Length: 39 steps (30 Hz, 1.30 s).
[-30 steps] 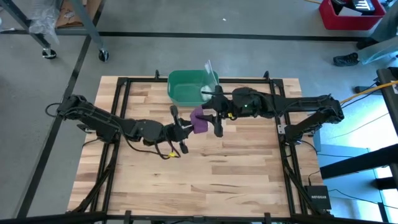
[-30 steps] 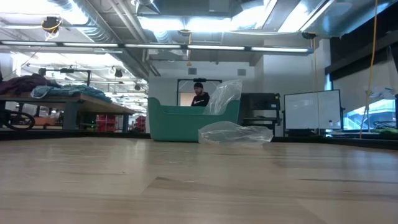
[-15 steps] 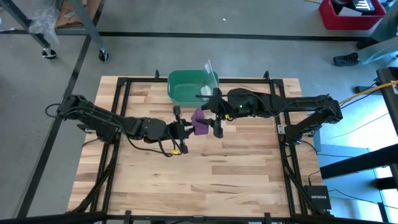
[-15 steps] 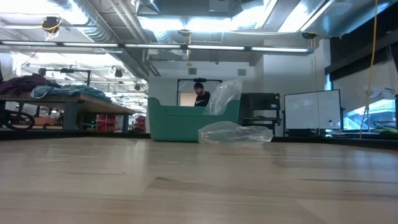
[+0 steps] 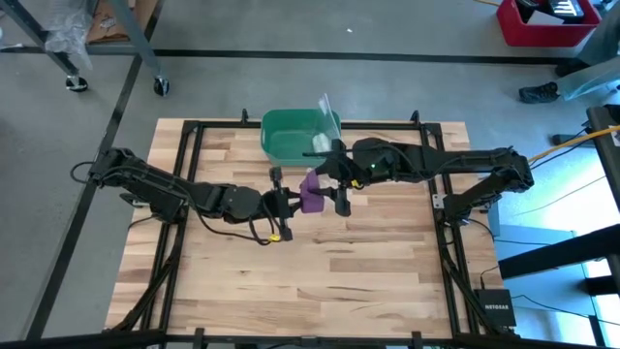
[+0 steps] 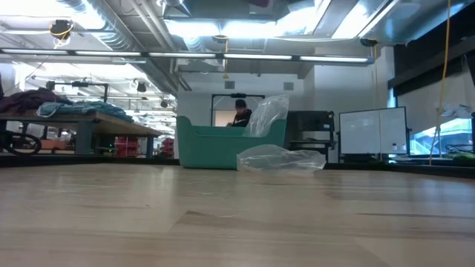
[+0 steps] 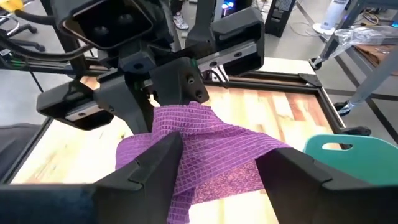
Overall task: Roll bandage
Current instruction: Roll the violet bandage
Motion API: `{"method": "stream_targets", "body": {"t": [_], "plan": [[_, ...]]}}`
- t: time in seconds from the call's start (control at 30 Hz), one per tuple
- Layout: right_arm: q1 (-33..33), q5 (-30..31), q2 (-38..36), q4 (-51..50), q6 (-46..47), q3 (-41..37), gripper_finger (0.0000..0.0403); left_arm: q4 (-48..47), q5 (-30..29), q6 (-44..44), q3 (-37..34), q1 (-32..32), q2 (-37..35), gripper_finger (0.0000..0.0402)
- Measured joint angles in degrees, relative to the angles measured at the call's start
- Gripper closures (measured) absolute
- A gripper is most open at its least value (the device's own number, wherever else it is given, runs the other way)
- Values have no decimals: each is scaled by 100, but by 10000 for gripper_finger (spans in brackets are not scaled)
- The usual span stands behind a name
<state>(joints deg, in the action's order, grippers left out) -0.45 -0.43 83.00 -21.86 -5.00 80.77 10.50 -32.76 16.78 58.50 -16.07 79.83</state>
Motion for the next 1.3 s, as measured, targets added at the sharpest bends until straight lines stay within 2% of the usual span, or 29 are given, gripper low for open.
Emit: {"method": "stream_targets", "body": {"t": [0.33, 0.6, 0.83, 0.9, 1.03, 1.23, 1.3], "plan": [[-7, 316, 180, -119, -344, -31, 184, -627, 72, -395, 0, 118, 0, 386], [-4, 315, 223, -123, -430, -31, 184, -850, 67, -589, 7, 118, 0, 386], [14, 385, 224, -294, -733, -31, 185, -1129, 268, -243, 11, 8, -13, 386], [15, 220, 179, -327, -708, -42, 185, -1303, 237, -173, 11, 0, -13, 386], [-7, -581, 58, -234, -368, -15, 185, -1389, 163, -275, 11, 31, -13, 386], [-57, 423, 122, -258, -606, -199, 185, -1428, 264, -396, 8, 25, -7, 386], [-138, 483, 169, -244, -608, -288, 185, -1478, 291, -356, 7, 22, -7, 386]]}}
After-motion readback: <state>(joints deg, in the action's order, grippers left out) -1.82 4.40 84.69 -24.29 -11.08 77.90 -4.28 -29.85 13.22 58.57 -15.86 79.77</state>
